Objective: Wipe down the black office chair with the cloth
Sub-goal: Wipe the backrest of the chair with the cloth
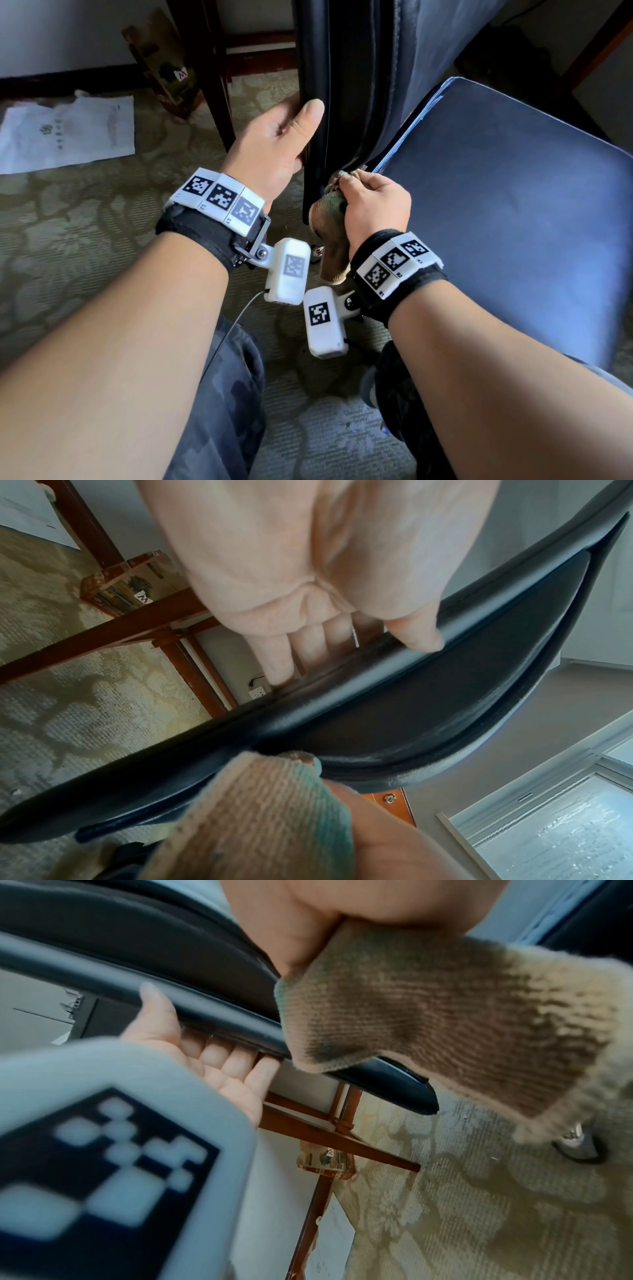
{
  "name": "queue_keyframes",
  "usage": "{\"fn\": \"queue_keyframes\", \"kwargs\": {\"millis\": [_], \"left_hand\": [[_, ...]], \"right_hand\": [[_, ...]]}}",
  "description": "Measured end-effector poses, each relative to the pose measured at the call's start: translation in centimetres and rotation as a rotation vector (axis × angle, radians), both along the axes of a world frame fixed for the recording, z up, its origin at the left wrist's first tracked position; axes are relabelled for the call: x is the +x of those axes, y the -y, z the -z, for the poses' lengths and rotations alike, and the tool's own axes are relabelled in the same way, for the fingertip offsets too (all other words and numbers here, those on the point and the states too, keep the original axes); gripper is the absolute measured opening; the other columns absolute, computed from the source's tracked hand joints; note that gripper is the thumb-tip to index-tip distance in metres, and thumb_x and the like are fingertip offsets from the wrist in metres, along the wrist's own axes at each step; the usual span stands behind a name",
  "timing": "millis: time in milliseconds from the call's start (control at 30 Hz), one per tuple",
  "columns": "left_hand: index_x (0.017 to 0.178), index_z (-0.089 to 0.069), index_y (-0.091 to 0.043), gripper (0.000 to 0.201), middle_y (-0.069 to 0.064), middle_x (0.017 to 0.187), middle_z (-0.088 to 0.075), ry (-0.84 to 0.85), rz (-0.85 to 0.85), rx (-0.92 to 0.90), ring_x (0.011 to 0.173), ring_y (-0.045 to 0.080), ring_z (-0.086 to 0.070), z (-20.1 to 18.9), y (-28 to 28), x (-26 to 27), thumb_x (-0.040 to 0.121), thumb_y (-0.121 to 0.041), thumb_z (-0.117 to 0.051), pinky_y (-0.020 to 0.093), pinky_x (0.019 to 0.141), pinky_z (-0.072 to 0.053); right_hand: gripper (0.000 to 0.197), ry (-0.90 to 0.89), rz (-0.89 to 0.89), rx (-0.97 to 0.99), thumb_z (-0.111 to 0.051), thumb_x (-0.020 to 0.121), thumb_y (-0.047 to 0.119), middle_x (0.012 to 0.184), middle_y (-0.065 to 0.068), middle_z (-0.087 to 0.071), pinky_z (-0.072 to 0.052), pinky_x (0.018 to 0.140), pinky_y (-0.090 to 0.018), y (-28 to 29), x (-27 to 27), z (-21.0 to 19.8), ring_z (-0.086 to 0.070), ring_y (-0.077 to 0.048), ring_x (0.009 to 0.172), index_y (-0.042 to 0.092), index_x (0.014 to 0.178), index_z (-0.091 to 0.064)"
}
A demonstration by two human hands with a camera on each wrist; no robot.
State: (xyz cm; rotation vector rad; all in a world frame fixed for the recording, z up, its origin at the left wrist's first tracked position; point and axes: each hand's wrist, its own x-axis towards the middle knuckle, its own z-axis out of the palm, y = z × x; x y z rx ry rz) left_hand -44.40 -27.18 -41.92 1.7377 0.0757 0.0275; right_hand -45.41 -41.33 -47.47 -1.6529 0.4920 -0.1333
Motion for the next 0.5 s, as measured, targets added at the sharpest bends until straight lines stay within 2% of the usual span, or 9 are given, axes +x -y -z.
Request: {"fn": "queue_keyframes", "kwargs": {"millis": [67, 133, 200, 267, 300, 367, 433, 500], "left_hand": [[0.087, -0.049, -0.026, 0.031, -0.015, 0.058, -0.031, -0.002, 0.019, -0.005, 0.058, 0.006, -0.032, -0.1, -0.1, -0.1, 0.104, -0.050, -0.058, 0.041, 0.079, -0.043], [0.084, -0.063, -0.030, 0.029, -0.015, 0.060, -0.031, 0.002, 0.044, -0.020, 0.062, 0.009, -0.031, -0.3, 0.0, -0.4, 0.102, -0.052, -0.060, 0.044, 0.080, -0.042], [0.071, -0.070, -0.045, 0.033, -0.014, 0.060, -0.030, -0.008, 0.062, -0.050, 0.067, 0.019, -0.028, -0.3, 0.1, -0.5, 0.102, -0.050, -0.062, 0.047, 0.082, -0.040], [0.068, -0.069, -0.051, 0.032, -0.014, 0.059, -0.030, -0.007, 0.078, -0.076, 0.069, 0.027, -0.025, -0.4, 0.1, -0.6, 0.100, -0.051, -0.063, 0.048, 0.080, -0.039], [0.069, -0.069, -0.051, 0.029, -0.014, 0.059, -0.030, -0.001, 0.085, -0.087, 0.068, 0.026, -0.025, -0.4, 0.0, -0.6, 0.097, -0.054, -0.064, 0.046, 0.076, -0.038], [0.072, -0.070, -0.051, 0.023, -0.014, 0.059, -0.031, 0.005, 0.092, -0.093, 0.067, 0.027, -0.026, -0.3, -0.1, -0.5, 0.092, -0.061, -0.064, 0.045, 0.075, -0.039], [0.079, -0.073, -0.052, 0.018, -0.011, 0.066, -0.039, 0.006, 0.087, -0.086, 0.075, 0.028, -0.034, -0.3, 0.0, -0.3, 0.089, -0.065, -0.064, 0.049, 0.082, -0.045], [0.091, -0.074, -0.055, 0.020, -0.002, 0.087, -0.057, 0.008, 0.083, -0.066, 0.088, 0.024, -0.050, -0.2, 0.0, 0.0, 0.084, -0.072, -0.065, 0.059, 0.093, -0.051]], "right_hand": [[0.013, -0.015, -0.020, -0.012, -0.075, 0.090, 0.023, 0.062, 0.018, -0.067, -0.055, 0.063, -0.018, -0.3, 0.0, 0.1, -0.060, 0.003, 0.059, 0.019, 0.078, -0.079], [0.019, -0.027, -0.034, -0.024, -0.075, 0.090, 0.023, 0.057, 0.017, -0.062, -0.050, 0.057, -0.017, -0.5, -0.1, 0.4, -0.055, 0.002, 0.053, 0.019, 0.071, -0.076], [0.024, -0.046, -0.037, -0.051, -0.075, 0.090, 0.026, 0.056, 0.016, -0.059, -0.050, 0.058, -0.021, -0.8, -0.2, 0.6, -0.052, 0.000, 0.052, 0.019, 0.067, -0.072], [0.031, -0.051, -0.047, -0.092, -0.073, 0.090, 0.027, 0.051, 0.015, -0.054, -0.048, 0.056, -0.025, -1.1, -0.3, 0.7, -0.048, -0.004, 0.050, 0.017, 0.062, -0.066], [0.031, -0.050, -0.069, -0.128, -0.072, 0.091, 0.028, 0.052, 0.014, -0.055, -0.049, 0.055, -0.028, -1.2, -0.2, 0.7, -0.051, -0.007, 0.051, 0.017, 0.063, -0.067], [0.022, -0.046, -0.157, -0.240, -0.071, 0.092, 0.031, 0.063, 0.009, -0.067, -0.057, 0.064, -0.034, -0.9, 0.2, 0.3, -0.064, -0.013, 0.063, 0.018, 0.075, -0.075], [0.015, -0.059, -0.280, -0.341, -0.071, 0.092, 0.032, 0.075, 0.005, -0.074, -0.059, 0.073, -0.037, -0.1, 0.4, -0.2, -0.070, -0.017, 0.075, 0.021, 0.088, -0.080], [0.012, -0.078, -0.322, -0.381, -0.072, 0.090, 0.032, 0.077, 0.005, -0.075, -0.061, 0.076, -0.038, 0.9, 0.2, -0.2, -0.072, -0.017, 0.077, 0.024, 0.093, -0.081]]}}
